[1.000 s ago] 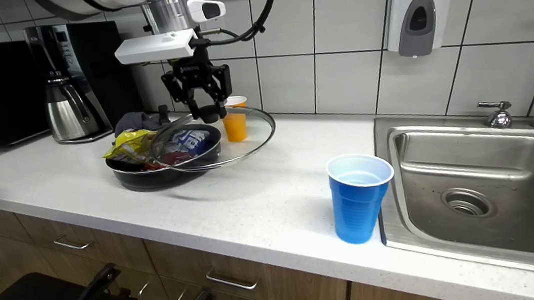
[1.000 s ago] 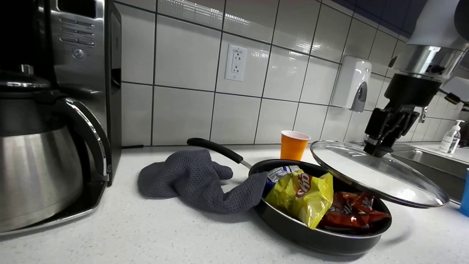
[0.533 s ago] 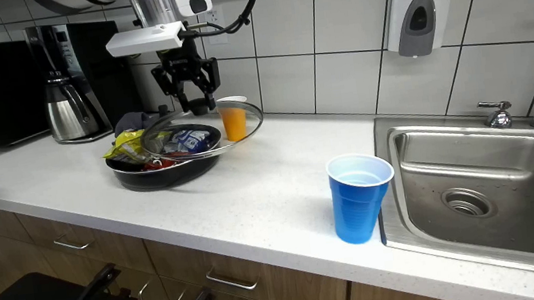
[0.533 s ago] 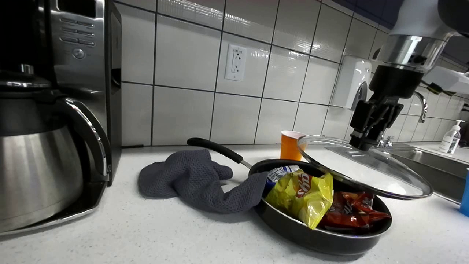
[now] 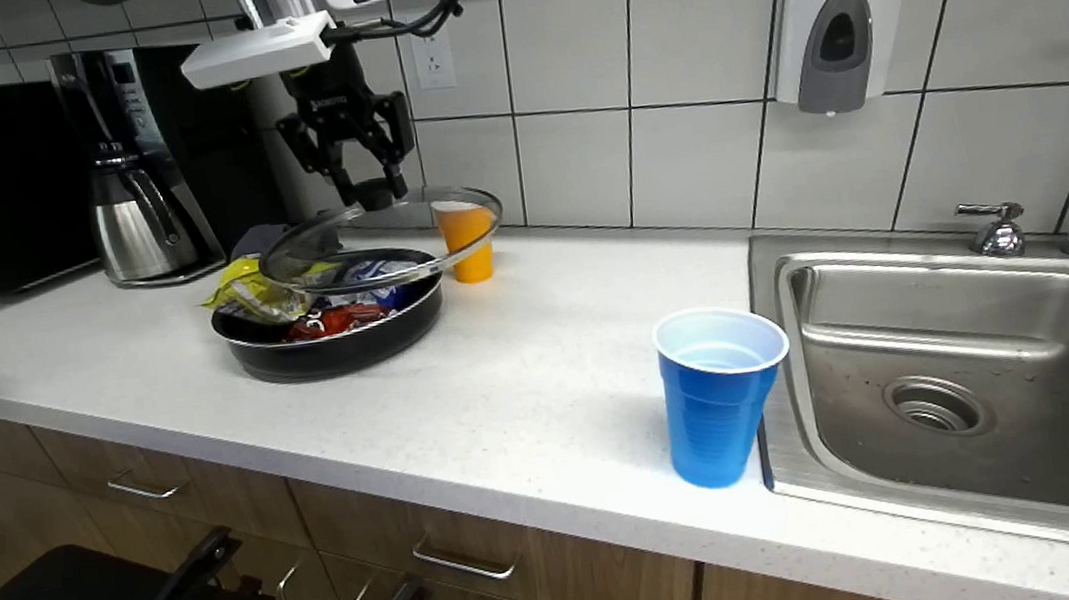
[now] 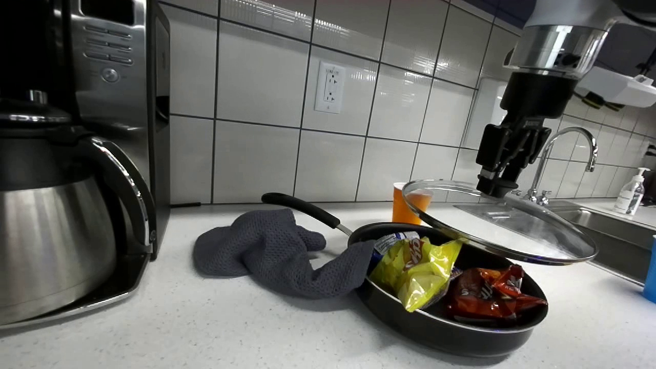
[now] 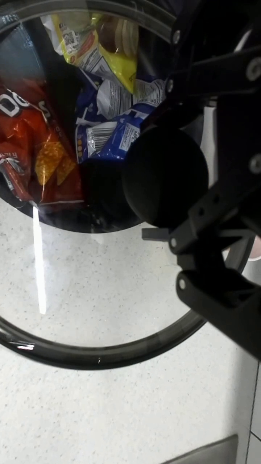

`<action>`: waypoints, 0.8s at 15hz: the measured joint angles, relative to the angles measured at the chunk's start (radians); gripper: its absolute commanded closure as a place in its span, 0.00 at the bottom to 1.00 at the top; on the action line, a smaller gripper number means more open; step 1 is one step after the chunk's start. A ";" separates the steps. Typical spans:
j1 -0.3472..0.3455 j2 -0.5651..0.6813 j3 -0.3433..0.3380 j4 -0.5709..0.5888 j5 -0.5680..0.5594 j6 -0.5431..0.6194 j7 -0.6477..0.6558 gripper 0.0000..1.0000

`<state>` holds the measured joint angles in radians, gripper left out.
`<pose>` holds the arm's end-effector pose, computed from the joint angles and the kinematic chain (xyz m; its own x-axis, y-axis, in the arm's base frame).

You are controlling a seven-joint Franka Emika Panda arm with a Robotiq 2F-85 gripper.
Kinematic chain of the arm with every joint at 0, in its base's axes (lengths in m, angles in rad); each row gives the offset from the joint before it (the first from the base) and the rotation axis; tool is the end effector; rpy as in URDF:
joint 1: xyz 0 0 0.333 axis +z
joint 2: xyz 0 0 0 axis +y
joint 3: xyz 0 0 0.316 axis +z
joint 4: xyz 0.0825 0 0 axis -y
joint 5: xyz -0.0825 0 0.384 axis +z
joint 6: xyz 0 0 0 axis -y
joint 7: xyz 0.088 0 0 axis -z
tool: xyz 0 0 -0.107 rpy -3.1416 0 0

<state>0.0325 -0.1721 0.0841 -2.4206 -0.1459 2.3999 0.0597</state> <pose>0.4781 0.0551 0.3892 0.9751 0.1635 0.1499 0.1464 -0.9821 0.1187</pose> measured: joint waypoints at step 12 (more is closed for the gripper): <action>0.032 0.019 0.030 0.056 -0.031 -0.021 0.022 0.61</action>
<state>0.0645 -0.1530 0.1137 -2.3642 -0.1766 2.3790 0.0816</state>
